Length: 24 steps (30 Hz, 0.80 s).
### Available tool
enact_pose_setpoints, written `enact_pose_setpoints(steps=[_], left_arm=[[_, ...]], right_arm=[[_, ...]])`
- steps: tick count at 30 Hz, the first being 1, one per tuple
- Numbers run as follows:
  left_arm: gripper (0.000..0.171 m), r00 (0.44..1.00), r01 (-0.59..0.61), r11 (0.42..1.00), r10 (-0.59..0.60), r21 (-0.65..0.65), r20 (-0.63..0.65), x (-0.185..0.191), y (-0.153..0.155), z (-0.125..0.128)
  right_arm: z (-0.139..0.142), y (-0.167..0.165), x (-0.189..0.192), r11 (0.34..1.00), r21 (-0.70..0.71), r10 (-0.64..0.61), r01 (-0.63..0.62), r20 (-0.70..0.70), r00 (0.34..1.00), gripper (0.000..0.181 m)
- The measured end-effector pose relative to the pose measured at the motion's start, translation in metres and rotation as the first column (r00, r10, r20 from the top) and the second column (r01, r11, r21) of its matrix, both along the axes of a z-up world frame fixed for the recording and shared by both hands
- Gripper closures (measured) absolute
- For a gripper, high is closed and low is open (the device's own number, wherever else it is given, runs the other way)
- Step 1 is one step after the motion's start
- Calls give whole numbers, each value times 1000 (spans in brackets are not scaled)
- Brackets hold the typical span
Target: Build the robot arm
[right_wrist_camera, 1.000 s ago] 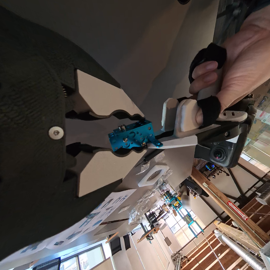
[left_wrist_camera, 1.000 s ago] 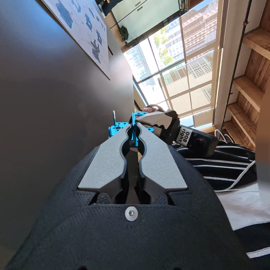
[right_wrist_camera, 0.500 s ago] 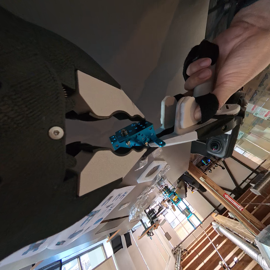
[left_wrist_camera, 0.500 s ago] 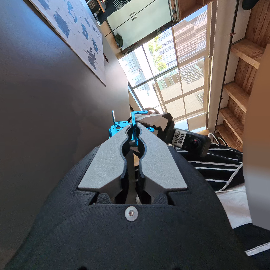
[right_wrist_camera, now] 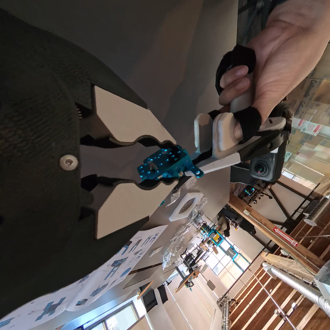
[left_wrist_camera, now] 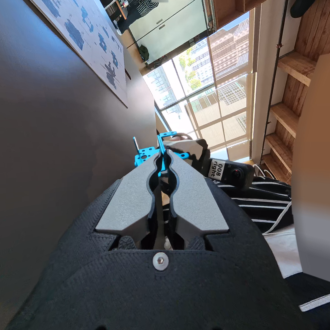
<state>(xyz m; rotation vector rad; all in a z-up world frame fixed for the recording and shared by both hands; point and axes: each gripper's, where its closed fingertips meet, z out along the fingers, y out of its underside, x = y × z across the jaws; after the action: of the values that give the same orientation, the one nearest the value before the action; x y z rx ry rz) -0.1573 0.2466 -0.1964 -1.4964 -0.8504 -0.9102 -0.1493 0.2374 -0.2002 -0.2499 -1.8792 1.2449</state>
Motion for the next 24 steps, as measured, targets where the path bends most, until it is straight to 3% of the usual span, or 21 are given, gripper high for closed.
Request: enact_pose_setpoints(steps=[11,16,20,24], left_arm=[[170,998,14,999,-17,-51,-60,5,1,-1],[170,999,-5,1000,4,-20,-40,2,-1,2],[170,999,-12,1000,12,-3,-39,1,-1,6],[170,998,10,1000,-11,-20,-61,5,0,5]], right_arm=[[-3,-7,4,999,29,46,-46,9,999,148],[0,-4,5,1000,1,29,-29,15,999,157],[8,1,2,999,-29,-15,14,-34,999,146],[3,-7,4,999,-18,50,-50,6,999,146]])
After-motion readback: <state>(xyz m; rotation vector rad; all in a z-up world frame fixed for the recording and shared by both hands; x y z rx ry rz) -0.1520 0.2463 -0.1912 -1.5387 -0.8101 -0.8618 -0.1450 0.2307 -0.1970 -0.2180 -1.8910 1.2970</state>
